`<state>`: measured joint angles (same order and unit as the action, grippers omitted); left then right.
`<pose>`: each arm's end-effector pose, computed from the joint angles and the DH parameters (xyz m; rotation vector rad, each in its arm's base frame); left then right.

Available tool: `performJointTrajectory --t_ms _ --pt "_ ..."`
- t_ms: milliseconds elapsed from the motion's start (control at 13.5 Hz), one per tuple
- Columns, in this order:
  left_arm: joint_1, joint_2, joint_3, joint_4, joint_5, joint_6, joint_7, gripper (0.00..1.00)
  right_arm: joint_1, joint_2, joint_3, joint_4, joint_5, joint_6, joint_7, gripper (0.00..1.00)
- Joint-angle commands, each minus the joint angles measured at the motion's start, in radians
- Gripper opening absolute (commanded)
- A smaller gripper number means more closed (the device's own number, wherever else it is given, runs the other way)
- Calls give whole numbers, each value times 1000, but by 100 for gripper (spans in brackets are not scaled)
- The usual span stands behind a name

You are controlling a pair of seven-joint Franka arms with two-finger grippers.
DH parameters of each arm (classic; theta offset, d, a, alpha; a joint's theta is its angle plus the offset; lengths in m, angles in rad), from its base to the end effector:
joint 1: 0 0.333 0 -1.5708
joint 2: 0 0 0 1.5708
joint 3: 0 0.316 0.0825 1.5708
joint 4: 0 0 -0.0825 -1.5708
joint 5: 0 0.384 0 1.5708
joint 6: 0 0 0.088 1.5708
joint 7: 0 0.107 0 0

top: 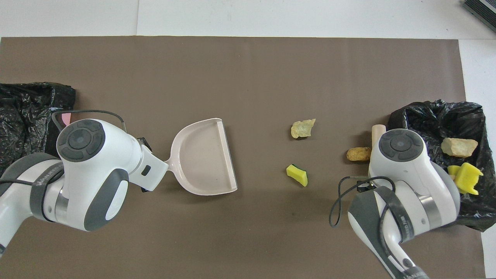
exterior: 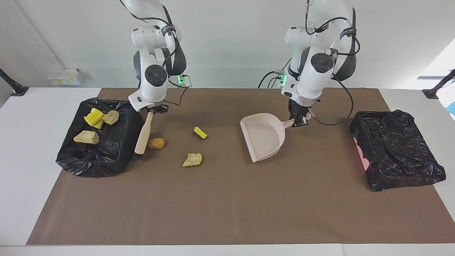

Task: Sweep and dump trash in bin
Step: 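Slide the dustpan with the left gripper while the right gripper sweeps pieces, then sweep the pieces into the dustpan with the brush in the right gripper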

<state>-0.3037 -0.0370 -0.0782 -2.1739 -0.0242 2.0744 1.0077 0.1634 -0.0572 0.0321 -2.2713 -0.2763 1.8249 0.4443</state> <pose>0.4823 -0.1952 0.4032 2.3969 -1.9724 -0.0839 0.4592 0.0683 0.3590 2.7470 -0.1738 -0.4032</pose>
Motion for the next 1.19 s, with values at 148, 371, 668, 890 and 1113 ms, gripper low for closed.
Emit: performJointTrajectory --t_ms 148,371,668,890,1113 --pt "-38 -43 11 -81 4 61 -64 0 -4 0 11 -40 23 109 -78 0" --pt "-103 -26 11 -90 4 118 -170 0 83 55 12 -24 103 141 -91 0" --pt "-147 9 11 -92 4 119 -210 0 203 195 14 97 232 163 -95 0" --pt "-150 -10 11 -129 3 108 -225 0 274 241 19 151 362 194 -125 0" --pt "-150 -11 11 -129 0 108 -250 0 340 252 19 196 515 188 -171 0"
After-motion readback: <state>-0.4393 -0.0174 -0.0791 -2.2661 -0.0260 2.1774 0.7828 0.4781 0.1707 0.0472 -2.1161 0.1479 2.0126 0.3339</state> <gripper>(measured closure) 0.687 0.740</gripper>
